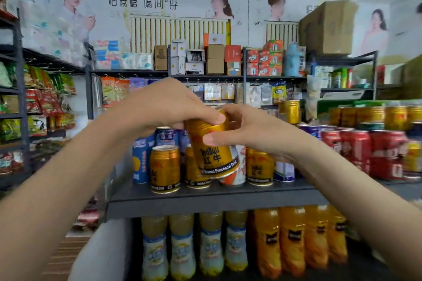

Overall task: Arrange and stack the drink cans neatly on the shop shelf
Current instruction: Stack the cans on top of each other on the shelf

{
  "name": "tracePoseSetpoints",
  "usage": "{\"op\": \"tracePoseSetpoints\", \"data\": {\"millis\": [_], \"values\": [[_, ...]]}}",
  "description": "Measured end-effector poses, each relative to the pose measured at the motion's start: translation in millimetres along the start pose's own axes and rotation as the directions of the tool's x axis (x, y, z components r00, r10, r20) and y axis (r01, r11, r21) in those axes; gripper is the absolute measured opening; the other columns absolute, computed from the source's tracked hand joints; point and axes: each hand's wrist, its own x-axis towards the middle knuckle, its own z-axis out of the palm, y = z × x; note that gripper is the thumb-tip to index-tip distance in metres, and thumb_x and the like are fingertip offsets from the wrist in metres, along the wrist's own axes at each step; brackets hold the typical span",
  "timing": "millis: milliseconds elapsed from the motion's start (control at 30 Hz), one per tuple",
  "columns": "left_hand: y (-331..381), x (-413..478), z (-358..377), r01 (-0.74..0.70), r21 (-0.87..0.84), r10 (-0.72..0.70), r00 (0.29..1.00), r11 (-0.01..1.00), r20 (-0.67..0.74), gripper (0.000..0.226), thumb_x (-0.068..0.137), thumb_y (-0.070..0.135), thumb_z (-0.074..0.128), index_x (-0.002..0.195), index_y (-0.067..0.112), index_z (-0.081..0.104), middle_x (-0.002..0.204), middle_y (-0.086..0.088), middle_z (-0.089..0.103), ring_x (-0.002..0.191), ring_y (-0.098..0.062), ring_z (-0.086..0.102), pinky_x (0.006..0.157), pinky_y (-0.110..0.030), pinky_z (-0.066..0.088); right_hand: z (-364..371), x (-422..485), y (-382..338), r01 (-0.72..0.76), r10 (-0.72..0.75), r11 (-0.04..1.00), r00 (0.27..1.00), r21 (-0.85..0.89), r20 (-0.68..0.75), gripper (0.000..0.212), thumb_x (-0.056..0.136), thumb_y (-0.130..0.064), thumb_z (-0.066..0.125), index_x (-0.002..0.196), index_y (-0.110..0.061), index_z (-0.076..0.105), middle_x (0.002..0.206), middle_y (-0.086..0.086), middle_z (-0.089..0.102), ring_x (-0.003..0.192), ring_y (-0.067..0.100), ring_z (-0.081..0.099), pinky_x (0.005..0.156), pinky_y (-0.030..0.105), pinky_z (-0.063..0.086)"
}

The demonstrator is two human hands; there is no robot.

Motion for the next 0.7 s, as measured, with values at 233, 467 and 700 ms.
{"op": "tracePoseSetpoints", "data": {"millis": [233,467,700], "values": [[85.3,-19.5,141.5,-0.117,-0.299,0.132,0.991,0.947,0.031,0.038,0.066,0.046,0.075,0.102,0.038,0.065,0.105,0.019,0.067,0.098,-0.001,0.061,0.093,-0.033,0.049,-96.3,-127.4,74.2,-0.078,0.102,0.987,0.980,0.141,-0.170,0.036,0.074,-0.028,0.078,0.107,-0.023,0.064,0.101,-0.004,0.073,0.094,0.010,0.069,0.085,0.029,0.055],[142.1,-27.0,278.9,-0.064,-0.557,0.202,0.961,0.828,0.190,0.057,0.071,0.041,0.076,0.118,0.053,0.047,0.109,0.031,0.062,0.103,0.010,0.058,0.095,-0.026,0.046,-176.9,-221.7,131.3,-0.108,0.205,0.935,0.942,0.338,-0.265,0.043,0.068,-0.028,0.077,0.108,-0.018,0.066,0.101,-0.002,0.073,0.095,0.013,0.069,0.081,0.025,0.054],[200.9,14.2,345.2,-0.213,-0.348,0.296,0.933,0.913,0.206,0.057,0.058,0.061,0.076,0.111,0.047,0.059,0.106,0.029,0.065,0.100,0.010,0.060,0.092,-0.027,0.050,-248.6,-266.9,179.3,-0.114,0.210,0.937,0.939,0.329,-0.273,0.041,0.071,-0.027,0.072,0.111,-0.022,0.064,0.098,-0.009,0.073,0.091,0.005,0.069,0.070,0.012,0.051]]}}
